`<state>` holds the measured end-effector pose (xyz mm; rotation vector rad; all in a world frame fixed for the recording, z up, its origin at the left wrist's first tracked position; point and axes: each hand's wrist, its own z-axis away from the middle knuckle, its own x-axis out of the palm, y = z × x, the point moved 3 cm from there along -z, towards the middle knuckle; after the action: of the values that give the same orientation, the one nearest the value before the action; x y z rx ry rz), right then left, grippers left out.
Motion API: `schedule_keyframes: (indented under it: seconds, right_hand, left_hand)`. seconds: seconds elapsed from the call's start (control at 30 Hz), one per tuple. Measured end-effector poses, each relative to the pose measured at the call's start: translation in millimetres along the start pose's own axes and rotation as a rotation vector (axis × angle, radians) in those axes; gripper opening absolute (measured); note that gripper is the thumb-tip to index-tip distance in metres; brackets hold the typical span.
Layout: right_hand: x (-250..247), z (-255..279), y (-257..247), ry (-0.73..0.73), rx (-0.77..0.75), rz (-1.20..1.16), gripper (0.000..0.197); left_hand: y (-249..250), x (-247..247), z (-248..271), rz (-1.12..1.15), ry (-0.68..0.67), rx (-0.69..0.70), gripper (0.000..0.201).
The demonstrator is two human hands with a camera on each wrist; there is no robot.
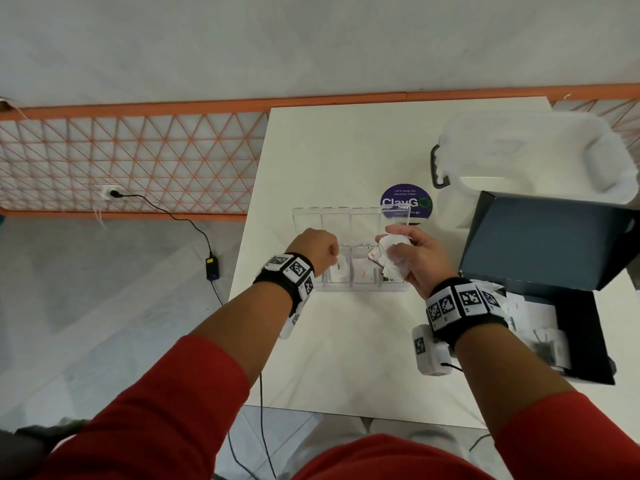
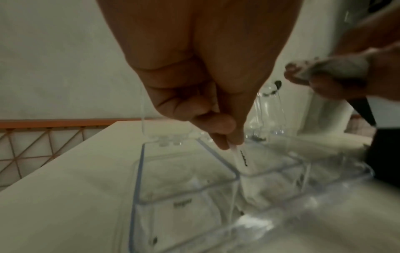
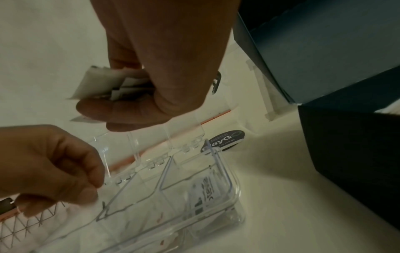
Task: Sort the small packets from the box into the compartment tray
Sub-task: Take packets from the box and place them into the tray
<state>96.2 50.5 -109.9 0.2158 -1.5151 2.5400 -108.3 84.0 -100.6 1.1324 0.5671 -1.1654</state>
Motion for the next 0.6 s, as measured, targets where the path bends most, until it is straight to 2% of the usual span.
schedule_keyframes:
  seconds: [0.1, 0.23, 0.43, 0.6]
  right_hand:
    - [-2.9, -0.9, 0.2, -0.003, 0.004, 0.015, 0.036]
    - [-10.4, -4.0, 2.2, 0.005, 0.012, 0.024, 0.037]
    - [-11.5, -7.7, 1.3, 0.004, 0.012, 0.033, 0.037]
    - [-4.9, -8.1, -3.9, -0.01, 0.0, 0.01, 0.036]
  left_hand:
    - [4.3, 14.8, -2.2, -0.177, -0.099, 0.03, 0.023]
    - [5.9, 22.1, -1.7, -0.338, -0.127, 0.075, 0.037]
    - [12.4, 32.0, 1.4, -0.578, -0.273, 0.122, 0.026]
    - [17.7, 36.4, -1.6, -0.596, -0.318, 0.1, 0.026]
